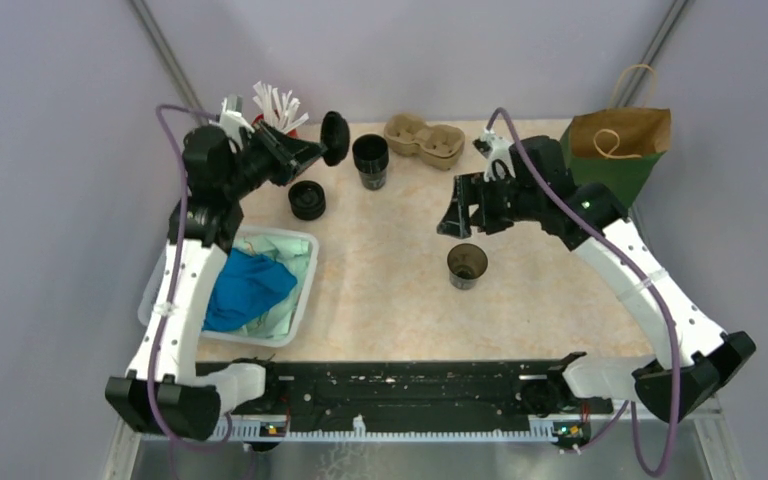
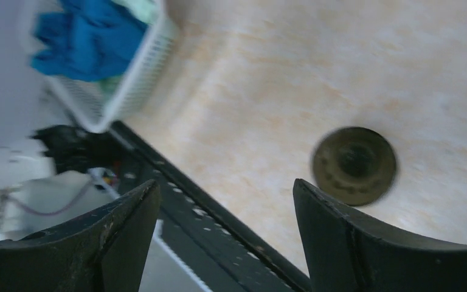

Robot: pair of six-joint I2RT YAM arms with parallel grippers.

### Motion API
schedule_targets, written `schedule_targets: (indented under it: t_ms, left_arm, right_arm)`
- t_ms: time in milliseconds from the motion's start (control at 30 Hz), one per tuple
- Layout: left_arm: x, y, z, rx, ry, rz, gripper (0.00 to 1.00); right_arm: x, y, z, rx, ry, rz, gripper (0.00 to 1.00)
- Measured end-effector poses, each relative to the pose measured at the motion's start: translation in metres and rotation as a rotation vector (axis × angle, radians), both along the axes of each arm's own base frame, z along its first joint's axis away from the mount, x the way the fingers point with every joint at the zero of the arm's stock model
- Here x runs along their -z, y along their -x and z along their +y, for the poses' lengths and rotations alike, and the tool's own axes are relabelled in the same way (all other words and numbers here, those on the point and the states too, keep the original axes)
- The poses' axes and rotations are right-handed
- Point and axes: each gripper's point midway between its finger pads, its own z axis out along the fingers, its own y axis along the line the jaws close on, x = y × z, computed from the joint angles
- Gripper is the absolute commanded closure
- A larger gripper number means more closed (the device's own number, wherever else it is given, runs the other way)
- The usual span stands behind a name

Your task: Pack the takeout coffee

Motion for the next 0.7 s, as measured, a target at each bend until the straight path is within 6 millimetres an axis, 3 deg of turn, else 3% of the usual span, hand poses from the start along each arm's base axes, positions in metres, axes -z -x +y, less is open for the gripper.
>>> schedule_targets:
  t_ms: [67, 167, 267, 400, 533, 700]
  left_arm:
    - [-0.017, 0.024, -0.023, 0.105, 0.198, -0.05, 0.81]
    - [-0.02, 0.047, -0.048, 0.232, 0.419, -0.026, 0.79]
    - [-0.014, 0.056, -0.067, 0.319, 0.542, 0.064, 0.79]
    - [-0.038, 0.081, -0.094, 0.462, 0.638, 0.064, 0.8]
    - [-0.056, 0.105, -0.112, 0.569, 0.678, 0.034, 0.81]
    - [-0.061, 0.114, -0.121, 0.605, 0.698, 0.042, 0.81]
  right_arm:
    - [-0.025, 0.007, 0.019, -0.033, -0.145, -0.006, 0.2]
    - [-0.077, 0.013, 0.051, -0.092, -0.414, -0.027, 0.12]
    - [-0.123, 0.016, 0.073, -0.143, -0.652, -0.047, 0.03]
    - [-0.173, 0.018, 0.088, -0.21, -0.88, -0.064, 0.01]
    - [-0.198, 0.019, 0.095, -0.257, -0.97, -0.071, 0.01]
    - [-0.211, 0.021, 0.096, -0.281, -1.016, -0.086, 0.01]
